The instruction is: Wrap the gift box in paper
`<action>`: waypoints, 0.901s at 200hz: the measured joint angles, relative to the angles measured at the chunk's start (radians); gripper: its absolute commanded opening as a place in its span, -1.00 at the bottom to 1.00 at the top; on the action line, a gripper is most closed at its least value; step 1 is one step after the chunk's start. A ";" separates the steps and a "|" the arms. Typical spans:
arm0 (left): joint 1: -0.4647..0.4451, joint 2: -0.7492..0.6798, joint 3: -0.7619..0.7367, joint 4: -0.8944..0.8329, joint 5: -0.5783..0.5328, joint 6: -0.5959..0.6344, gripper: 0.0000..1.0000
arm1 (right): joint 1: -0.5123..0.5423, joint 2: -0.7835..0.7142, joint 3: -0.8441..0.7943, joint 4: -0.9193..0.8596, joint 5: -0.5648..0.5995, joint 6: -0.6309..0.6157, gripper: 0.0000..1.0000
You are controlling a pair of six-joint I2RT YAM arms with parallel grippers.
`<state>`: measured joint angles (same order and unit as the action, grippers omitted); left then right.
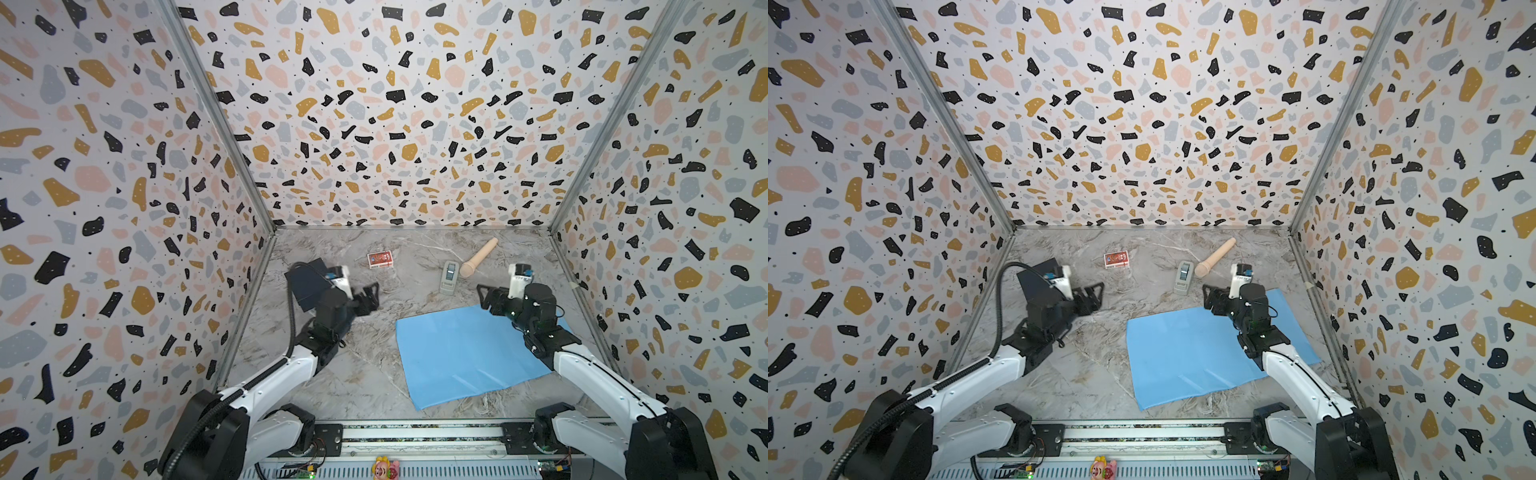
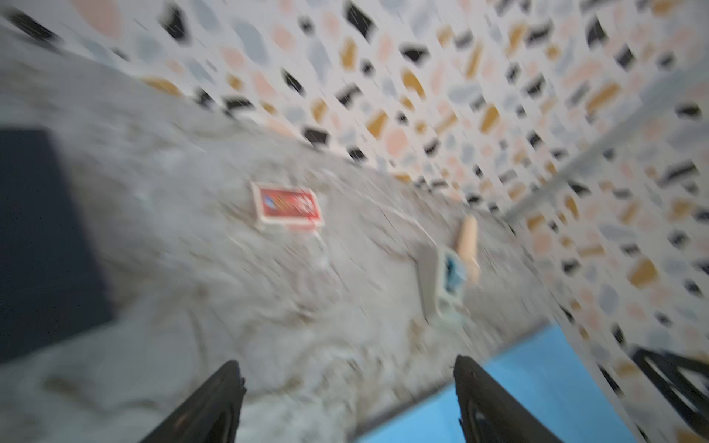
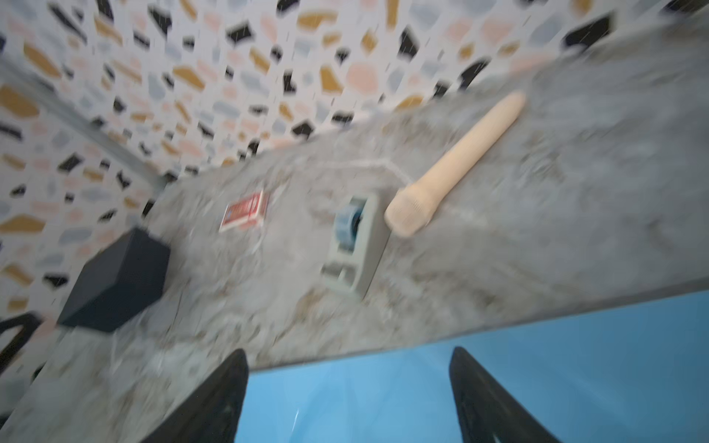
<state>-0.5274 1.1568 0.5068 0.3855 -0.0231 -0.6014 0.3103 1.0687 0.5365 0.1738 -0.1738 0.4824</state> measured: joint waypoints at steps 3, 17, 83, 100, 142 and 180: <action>-0.035 0.013 0.000 -0.006 0.020 -0.013 0.67 | 0.011 0.006 0.000 -0.031 -0.019 0.003 0.56; -0.156 0.070 0.001 -0.019 0.061 -0.048 0.67 | 0.035 0.024 -0.008 -0.155 -0.084 0.020 0.53; -0.407 0.467 0.138 0.016 0.177 -0.140 0.50 | 0.021 0.055 -0.053 -0.380 -0.078 0.041 0.49; -0.407 0.501 0.139 0.006 0.176 -0.135 0.49 | 0.020 0.073 -0.058 -0.388 -0.079 0.040 0.47; -0.351 0.495 0.108 0.034 0.172 -0.077 0.49 | 0.066 0.116 -0.093 -0.337 -0.142 0.056 0.43; -0.220 0.418 0.029 0.025 0.158 -0.023 0.49 | 0.200 0.170 -0.116 -0.186 -0.225 0.140 0.37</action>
<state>-0.7471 1.5753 0.5362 0.4103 0.1345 -0.6247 0.5098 1.2385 0.4210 -0.0120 -0.3985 0.6228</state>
